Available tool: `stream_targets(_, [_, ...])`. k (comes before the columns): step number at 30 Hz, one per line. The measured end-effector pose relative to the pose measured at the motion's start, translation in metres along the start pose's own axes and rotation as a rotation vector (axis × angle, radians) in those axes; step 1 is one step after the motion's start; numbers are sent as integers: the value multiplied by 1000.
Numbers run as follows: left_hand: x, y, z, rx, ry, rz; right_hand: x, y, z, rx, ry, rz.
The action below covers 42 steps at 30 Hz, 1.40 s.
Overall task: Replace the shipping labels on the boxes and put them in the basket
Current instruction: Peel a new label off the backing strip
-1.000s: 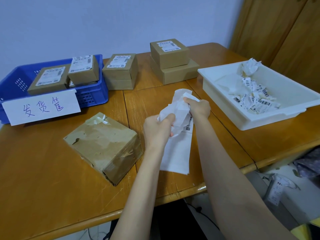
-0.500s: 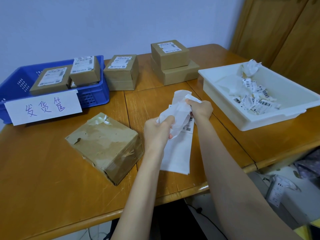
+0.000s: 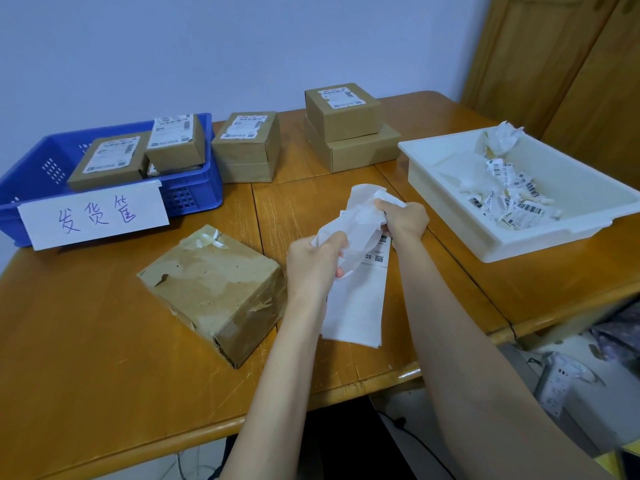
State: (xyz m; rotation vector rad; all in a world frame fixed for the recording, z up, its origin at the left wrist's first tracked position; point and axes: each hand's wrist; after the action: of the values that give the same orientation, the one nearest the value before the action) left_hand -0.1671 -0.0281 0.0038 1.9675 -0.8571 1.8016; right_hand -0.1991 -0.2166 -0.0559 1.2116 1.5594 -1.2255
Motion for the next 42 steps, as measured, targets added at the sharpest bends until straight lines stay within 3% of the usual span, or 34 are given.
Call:
stream_targets(15, [13,-28,6,-32,78,-34,-5,-4,1,21,89,122])
stream_targets(18, [20,-31,13,-55,115,53,-4,-3,1,-21,79,61])
stream_targets(23, [4,-7,23,-177,105,320,-11,-13,-1,-66,106,195])
stream_targets(25, [-7,-3,24,-142,118,481,-15,-18,0,-20,58,210])
stream_targets(29, [-20,3,23,-178,94,532,-36,-31,-1,107,-80,2])
stream_targets(31, [-26,8,24,-200,101,607,-50,-35,-1,96,-93,-9])
stream_targets(34, [-32,19,22,-164,223,716,-63,-37,-5,76,-141,-47])
stream_targets(38, [-30,29,21,17,497,811,-61,-34,-15,113,-284,-203])
stream_targets(42, [-24,35,24,165,688,438,-48,-23,-26,89,-410,-244])
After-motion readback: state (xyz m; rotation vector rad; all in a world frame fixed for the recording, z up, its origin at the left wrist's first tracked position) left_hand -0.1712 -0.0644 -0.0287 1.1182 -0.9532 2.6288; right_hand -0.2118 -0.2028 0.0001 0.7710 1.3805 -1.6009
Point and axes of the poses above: each hand's wrist, its own z-axis towards the middle knuckle, its own y-axis out of the palm, x = y × z, and after that the axes turned 3 degrees about y, right-handed
